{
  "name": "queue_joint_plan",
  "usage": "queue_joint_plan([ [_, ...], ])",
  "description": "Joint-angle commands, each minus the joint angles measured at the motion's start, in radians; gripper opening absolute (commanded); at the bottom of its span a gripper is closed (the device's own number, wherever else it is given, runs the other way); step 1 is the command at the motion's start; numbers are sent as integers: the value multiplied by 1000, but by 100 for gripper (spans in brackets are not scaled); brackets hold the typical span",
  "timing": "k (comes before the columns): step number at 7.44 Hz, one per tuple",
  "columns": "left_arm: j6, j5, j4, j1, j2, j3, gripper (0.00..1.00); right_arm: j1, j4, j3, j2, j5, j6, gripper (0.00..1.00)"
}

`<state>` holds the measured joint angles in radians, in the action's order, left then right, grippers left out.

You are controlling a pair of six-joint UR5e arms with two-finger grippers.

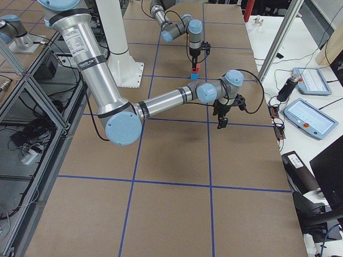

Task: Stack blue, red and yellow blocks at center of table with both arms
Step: 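Lower the red cube onto the blue cube with the left gripper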

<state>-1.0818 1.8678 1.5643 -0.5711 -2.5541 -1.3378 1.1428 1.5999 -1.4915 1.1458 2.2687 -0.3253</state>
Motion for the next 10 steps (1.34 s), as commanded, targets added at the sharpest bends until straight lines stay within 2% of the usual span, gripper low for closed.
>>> queue_joint_plan([
  [1, 0, -1, 6, -1, 0, 2, 6, 0, 0, 0, 0, 0, 0, 99],
  [2, 0, -1, 6, -1, 0, 3, 11, 0, 0, 0, 0, 0, 0, 99],
  [3, -1, -1, 6, -1, 0, 8, 41, 0, 0, 2, 0, 0, 2, 99],
  [4, -1, -1, 6, -1, 0, 9, 99, 0, 0, 2, 0, 0, 2, 99],
  [6, -12, 1, 75, -1, 8, 9, 100, 0, 0, 2, -1, 0, 2, 99],
  [8, -12, 1, 69, -4, 8, 9, 100, 0, 0, 2, -1, 0, 2, 99],
  [10, -12, 17, 51, -54, 9, -13, 100, 3, 0, 2, -1, 0, 2, 99],
])
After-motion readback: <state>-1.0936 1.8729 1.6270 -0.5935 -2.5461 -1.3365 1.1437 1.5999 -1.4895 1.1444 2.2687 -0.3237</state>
